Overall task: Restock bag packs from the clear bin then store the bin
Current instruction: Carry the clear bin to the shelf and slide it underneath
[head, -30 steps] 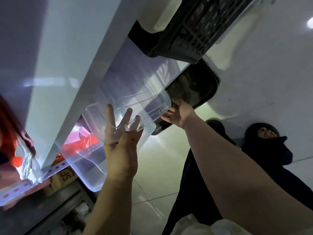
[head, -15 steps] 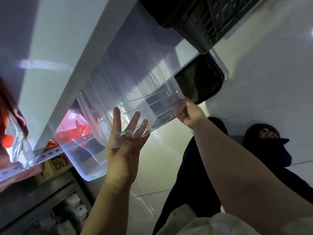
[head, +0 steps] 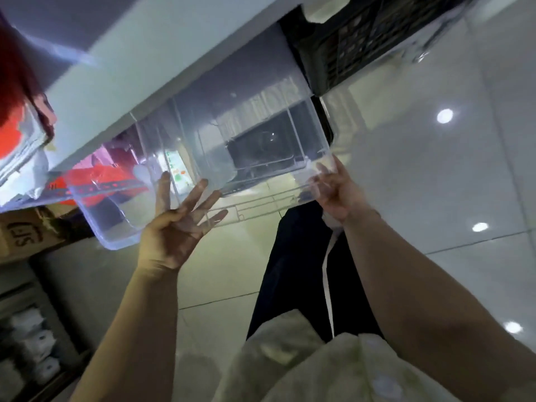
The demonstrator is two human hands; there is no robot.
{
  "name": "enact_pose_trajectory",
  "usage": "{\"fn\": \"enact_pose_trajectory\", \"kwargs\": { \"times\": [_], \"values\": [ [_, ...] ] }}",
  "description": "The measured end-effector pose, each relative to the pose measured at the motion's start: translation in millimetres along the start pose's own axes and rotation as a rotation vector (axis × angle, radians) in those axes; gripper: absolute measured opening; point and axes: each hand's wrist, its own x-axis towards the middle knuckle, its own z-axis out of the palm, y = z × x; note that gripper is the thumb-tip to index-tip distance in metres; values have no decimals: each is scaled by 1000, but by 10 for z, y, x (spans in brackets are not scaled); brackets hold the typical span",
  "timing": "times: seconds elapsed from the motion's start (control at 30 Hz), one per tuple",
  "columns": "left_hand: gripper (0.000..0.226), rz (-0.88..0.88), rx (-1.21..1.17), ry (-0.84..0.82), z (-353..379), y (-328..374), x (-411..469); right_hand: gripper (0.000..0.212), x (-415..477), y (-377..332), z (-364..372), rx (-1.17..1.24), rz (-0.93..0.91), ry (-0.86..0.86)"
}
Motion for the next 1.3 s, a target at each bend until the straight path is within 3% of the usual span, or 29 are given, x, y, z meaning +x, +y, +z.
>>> {"fn": "enact_pose_trajectory", "kwargs": {
  "times": [0.1, 0.23, 0.33, 0.43, 0.67, 0.87, 1.0, 1.1, 1.3],
  "values": [
    [68, -20, -46, 67, -117, 65, -186, 61, -381, -34, 198, -51, -34, 115],
    [72, 13, -57, 289, -341, 123, -505, 65, -869, 37, 538, -172, -79, 189],
    [71, 35, 89, 426, -505, 116, -734, 56, -1176, 152, 732, -382, -135, 282],
    [66, 11, 251, 531, -624, 106, -885, 55, -1393, 328, 929, -407, -214, 351],
    [70, -26, 335, 544, -1392, 230, -904, 60, -1338, 1027, 1573, -476, -362, 343],
    [77, 88, 441, 481, -2190, 587, -707, 56, -1018, 1733, 2017, -509, -445, 377],
    [76, 140, 553, 516, -2596, 770, -519, 73, -788, 2048, 2182, -688, -451, 366],
    [74, 104, 600, 521, -2822, 821, -344, 71, -580, 2101, 2172, -869, -427, 349],
    [76, 69, 417, 468, -2953, 782, -194, 59, -357, 2100, 2002, -1006, -341, 282]
  ]
}}
